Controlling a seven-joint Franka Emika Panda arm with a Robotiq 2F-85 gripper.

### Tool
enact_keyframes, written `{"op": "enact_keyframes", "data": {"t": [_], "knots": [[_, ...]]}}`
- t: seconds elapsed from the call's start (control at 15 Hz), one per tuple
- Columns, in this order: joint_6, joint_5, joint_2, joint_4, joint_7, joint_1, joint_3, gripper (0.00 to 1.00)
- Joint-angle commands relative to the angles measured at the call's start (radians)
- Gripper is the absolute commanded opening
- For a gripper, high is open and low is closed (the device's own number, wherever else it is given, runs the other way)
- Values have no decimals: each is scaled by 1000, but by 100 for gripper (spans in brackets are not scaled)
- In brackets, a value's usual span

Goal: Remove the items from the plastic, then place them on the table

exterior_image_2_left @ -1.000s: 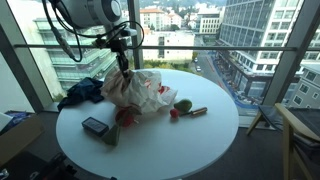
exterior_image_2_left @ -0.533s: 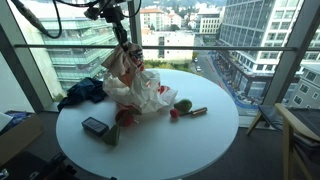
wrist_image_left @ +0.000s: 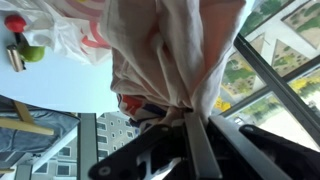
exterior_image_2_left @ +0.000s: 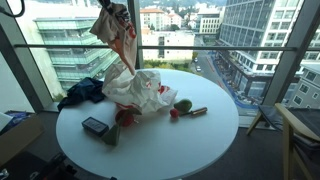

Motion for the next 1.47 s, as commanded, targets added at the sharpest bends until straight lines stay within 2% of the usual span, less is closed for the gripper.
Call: {"op": "enact_keyframes", "data": {"t": [0.0, 0.33, 0.53, 0.93, 1.0, 1.07, 1.2, 1.4], "knots": [[149, -132, 21, 37, 106, -15, 73, 2], [352, -340, 141, 50, 212, 12, 147, 2], [383, -370, 234, 34, 203, 32, 169, 2], [380, -358, 373, 19, 148, 50, 174, 2], [379, -355, 383, 18, 140, 48, 174, 9], [376, -351, 392, 18, 134, 46, 175, 32], [370, -317, 401, 14, 105, 34, 186, 36], [363, -260, 379, -3, 70, 12, 195, 57]]}}
